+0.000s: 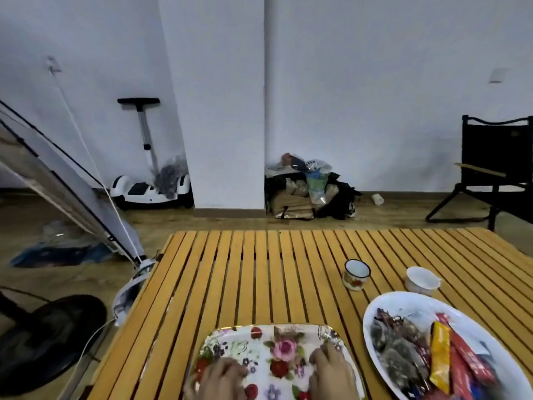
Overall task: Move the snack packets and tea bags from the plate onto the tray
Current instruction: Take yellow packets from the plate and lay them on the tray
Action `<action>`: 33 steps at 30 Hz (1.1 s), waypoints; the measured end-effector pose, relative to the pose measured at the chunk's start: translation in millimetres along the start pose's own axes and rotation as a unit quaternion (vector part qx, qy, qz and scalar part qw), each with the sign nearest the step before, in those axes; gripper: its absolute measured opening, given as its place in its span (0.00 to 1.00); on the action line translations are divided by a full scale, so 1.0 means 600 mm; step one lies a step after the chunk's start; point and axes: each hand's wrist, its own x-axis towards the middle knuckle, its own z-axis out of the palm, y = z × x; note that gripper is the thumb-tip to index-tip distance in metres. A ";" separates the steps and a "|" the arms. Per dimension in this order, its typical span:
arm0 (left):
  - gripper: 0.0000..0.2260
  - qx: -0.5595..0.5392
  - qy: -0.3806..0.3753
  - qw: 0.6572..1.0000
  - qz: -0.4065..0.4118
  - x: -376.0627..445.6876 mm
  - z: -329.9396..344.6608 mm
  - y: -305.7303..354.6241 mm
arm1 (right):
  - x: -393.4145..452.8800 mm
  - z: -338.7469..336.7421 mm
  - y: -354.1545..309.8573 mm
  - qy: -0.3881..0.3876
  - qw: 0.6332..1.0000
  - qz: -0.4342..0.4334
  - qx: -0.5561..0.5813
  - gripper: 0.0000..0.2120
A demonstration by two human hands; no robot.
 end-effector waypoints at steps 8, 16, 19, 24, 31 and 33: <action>0.19 0.036 0.125 0.990 0.055 -0.078 -0.010 -0.034 | -0.074 -0.058 0.028 -0.009 0.995 0.034 0.093 0.12; 0.15 0.061 0.172 0.982 0.038 -0.055 0.015 -0.008 | -0.017 -0.098 0.110 0.161 0.952 0.253 0.065 0.15; 0.15 0.064 0.173 0.982 0.031 -0.036 0.024 0.014 | -0.022 -0.100 0.141 0.109 0.946 0.299 0.056 0.20; 0.17 0.054 0.164 0.985 0.023 -0.015 0.027 0.033 | -0.016 -0.089 0.168 0.109 0.946 0.303 0.045 0.22; 0.10 -0.012 0.191 0.981 0.021 -0.007 0.005 0.031 | -0.022 -0.082 0.179 0.140 0.912 0.385 -0.013 0.15; 0.09 -0.030 0.205 0.978 0.028 -0.011 -0.004 0.030 | -0.021 -0.076 0.181 0.137 0.911 0.388 0.003 0.15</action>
